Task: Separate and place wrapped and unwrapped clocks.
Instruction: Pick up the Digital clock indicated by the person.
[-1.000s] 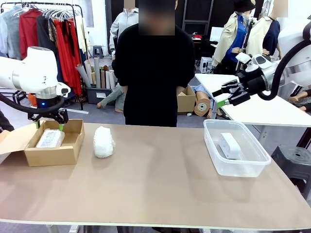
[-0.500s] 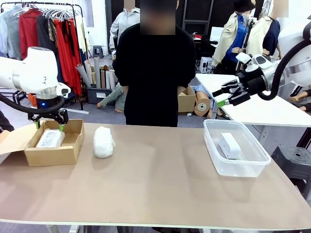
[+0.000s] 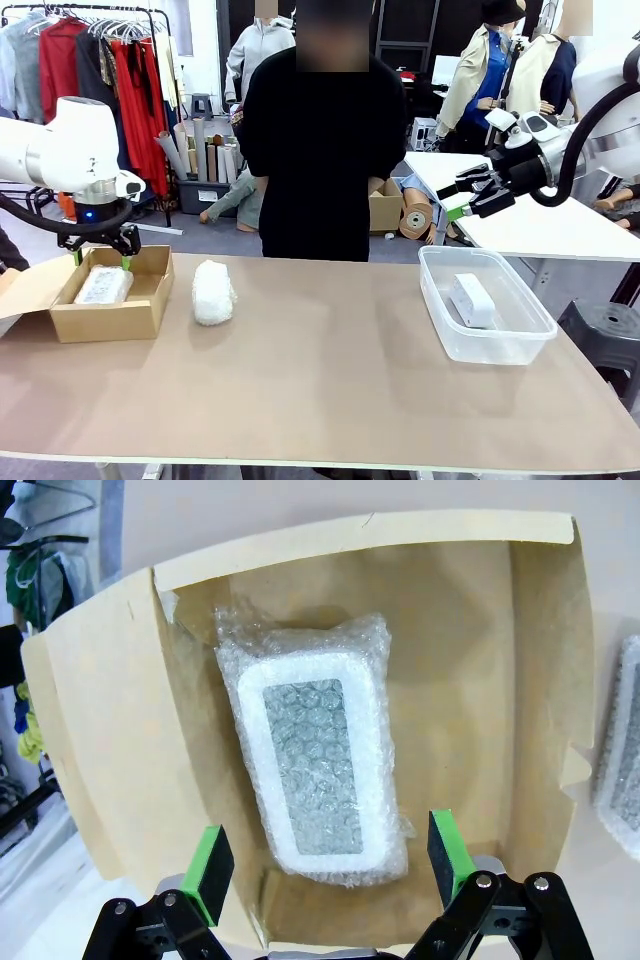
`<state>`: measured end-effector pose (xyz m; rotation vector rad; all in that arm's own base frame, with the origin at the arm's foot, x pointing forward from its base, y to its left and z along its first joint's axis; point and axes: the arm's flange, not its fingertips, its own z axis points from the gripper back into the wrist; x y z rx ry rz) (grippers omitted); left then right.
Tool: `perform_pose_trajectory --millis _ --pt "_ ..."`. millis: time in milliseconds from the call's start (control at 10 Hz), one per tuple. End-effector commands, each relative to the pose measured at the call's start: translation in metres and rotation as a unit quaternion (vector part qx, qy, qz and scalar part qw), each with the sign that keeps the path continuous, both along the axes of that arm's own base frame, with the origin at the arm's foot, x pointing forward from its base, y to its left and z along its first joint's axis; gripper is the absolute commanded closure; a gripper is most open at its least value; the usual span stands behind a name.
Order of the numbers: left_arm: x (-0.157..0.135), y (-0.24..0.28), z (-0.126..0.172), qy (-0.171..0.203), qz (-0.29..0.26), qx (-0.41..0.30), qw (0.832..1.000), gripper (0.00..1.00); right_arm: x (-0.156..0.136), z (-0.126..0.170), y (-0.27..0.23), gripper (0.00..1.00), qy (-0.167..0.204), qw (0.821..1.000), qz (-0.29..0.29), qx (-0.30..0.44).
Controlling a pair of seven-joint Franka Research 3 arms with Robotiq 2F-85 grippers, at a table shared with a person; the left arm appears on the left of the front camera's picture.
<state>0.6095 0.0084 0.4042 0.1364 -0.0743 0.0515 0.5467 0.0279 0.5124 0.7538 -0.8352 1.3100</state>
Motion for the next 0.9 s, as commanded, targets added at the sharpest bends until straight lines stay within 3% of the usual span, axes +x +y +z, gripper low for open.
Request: perform_pose_trajectory --millis 0,300,400,600,800 --pt "0.000 0.000 0.000 -0.003 0.002 0.001 1.000 0.00 0.000 0.001 0.000 0.00 -0.001 1.000 0.000 -0.001" --pt "0.000 0.000 0.000 0.000 0.000 0.000 1.000 0.00 0.000 0.001 0.000 0.00 -0.001 1.000 0.000 -0.001" --pt "-0.007 -0.015 0.005 0.009 -0.028 0.026 0.999 0.00 0.000 0.001 0.000 0.00 -0.001 1.000 0.000 -0.001" --pt "-0.024 -0.043 0.017 0.033 -0.115 0.006 0.993 0.00 0.000 0.001 0.000 0.00 -0.001 1.000 0.000 -0.001" --pt "-0.037 -0.058 0.030 0.049 -0.215 -0.015 0.975 0.00 0.000 0.001 0.000 0.00 -0.001 1.000 0.000 -0.001"
